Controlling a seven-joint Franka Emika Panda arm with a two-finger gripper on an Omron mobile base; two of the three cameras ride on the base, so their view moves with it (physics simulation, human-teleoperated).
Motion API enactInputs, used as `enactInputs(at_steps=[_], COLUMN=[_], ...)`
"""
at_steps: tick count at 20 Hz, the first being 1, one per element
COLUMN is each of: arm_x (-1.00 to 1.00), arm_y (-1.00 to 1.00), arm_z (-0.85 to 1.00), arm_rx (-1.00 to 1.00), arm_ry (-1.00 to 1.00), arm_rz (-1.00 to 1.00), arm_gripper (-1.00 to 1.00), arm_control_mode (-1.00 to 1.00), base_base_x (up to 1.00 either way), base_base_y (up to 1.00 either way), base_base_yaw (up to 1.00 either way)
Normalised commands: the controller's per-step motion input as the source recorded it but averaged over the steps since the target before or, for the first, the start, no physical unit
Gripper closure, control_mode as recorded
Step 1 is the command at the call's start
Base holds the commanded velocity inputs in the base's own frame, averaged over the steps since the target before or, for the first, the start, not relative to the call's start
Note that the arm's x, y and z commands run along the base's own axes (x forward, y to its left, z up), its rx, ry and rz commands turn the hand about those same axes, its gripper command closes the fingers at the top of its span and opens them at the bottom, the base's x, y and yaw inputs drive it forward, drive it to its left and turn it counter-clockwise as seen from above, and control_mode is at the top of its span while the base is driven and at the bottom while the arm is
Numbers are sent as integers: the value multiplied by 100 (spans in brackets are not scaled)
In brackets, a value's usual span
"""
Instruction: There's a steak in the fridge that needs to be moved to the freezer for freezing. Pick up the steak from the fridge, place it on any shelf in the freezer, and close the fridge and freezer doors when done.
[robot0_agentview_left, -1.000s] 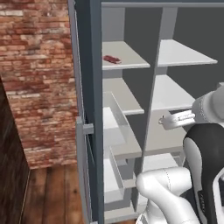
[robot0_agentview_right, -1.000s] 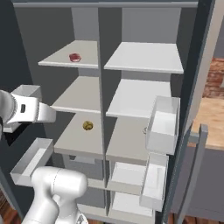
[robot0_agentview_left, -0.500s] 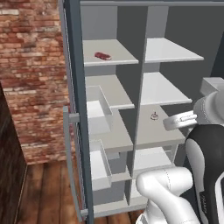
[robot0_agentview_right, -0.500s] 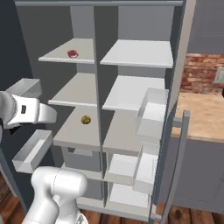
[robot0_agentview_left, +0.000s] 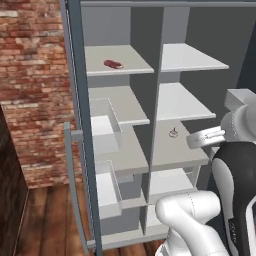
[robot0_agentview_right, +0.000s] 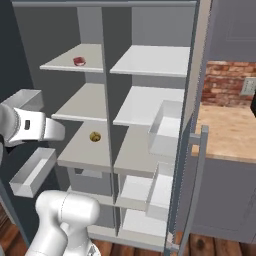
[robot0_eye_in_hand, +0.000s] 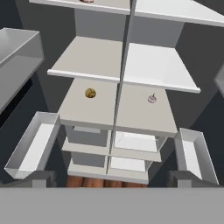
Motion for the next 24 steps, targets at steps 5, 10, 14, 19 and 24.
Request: enactInputs(at_steps=[5, 10, 14, 19, 24], arm_x=[0, 0, 0, 0, 0], arm_y=[0, 0, 0, 0, 0], arm_z=[0, 0, 0, 0, 0], arm_rx=[0, 0, 0, 0, 0], arm_ry=[0, 0, 0, 0, 0], arm_rz=[0, 0, 0, 0, 0], arm_gripper=[-100, -100, -100, -100, -100], arm_control_mode=[100, 100, 100, 100, 100], base_base_x=[-49, -27, -4, -36, -47], base_base_y=[-6, -3, 0, -2, -1], base_base_yaw=[0, 0, 0, 0, 0])
